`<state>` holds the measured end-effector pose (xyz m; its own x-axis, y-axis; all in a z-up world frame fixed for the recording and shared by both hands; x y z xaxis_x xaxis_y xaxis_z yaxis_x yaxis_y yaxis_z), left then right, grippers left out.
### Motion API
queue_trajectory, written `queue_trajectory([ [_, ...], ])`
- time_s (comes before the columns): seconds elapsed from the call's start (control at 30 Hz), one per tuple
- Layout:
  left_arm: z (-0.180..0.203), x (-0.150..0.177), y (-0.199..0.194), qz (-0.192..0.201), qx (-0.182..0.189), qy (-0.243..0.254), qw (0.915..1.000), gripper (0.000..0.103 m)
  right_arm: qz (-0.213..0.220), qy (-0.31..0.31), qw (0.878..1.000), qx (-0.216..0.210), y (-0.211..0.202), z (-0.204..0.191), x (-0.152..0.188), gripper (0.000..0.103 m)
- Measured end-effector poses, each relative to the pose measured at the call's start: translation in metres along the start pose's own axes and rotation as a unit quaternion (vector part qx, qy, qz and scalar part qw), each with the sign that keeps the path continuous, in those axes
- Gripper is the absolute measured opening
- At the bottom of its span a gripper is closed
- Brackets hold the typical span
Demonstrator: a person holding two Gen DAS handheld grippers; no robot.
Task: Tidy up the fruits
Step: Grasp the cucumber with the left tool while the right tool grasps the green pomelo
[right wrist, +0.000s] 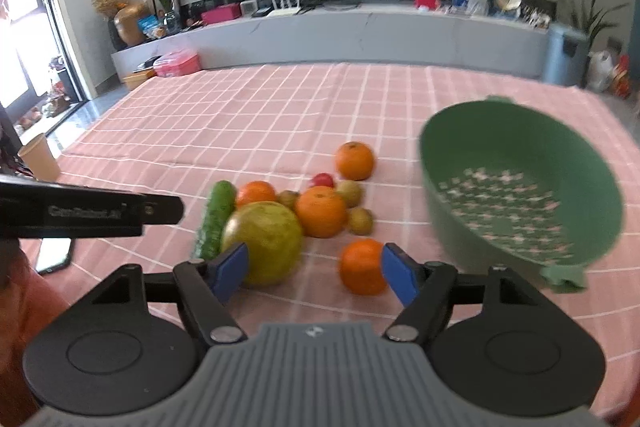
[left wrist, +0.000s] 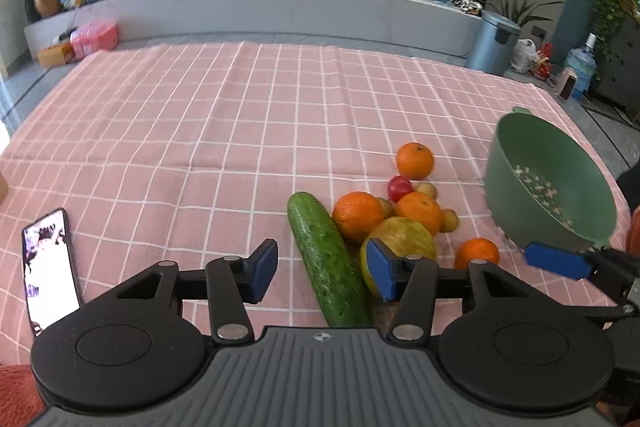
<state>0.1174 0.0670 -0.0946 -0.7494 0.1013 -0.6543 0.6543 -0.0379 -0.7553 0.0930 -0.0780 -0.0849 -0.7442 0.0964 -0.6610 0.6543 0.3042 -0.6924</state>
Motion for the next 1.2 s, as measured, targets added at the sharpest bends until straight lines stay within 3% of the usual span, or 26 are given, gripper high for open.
queue_trajectory([
  [0.6, -0.024, 0.005, 0.042, -0.039, 0.06, -0.083, 0.994, 0.062, -0.076, 0.061, 0.995, -0.02, 0.068, -0.024, 0.008, 0.07],
  [0.77, -0.021, 0.009, 0.05, -0.046, 0.076, -0.093, 0.9917, 0.063, -0.091, 0.08, 0.992, -0.029, 0.078, -0.022, 0.014, 0.061],
  [1.2, -0.012, 0.015, 0.073, -0.075, 0.075, -0.094, 0.9899, 0.064, -0.102, 0.062, 0.992, -0.031, 0.067, -0.013, 0.022, 0.06],
])
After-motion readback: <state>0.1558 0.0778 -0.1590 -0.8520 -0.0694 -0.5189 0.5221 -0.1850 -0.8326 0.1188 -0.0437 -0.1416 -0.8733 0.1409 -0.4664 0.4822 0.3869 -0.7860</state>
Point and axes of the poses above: each gripper's, at about its wrist camera, not at the fingertips, and y roughly the way its jaws point, z to its right, x to its underside, the point moved 10 cm from there along y, roughly the way its jaws point, and after that the axes turned 12 degrees about y, right-handed, at the moved point
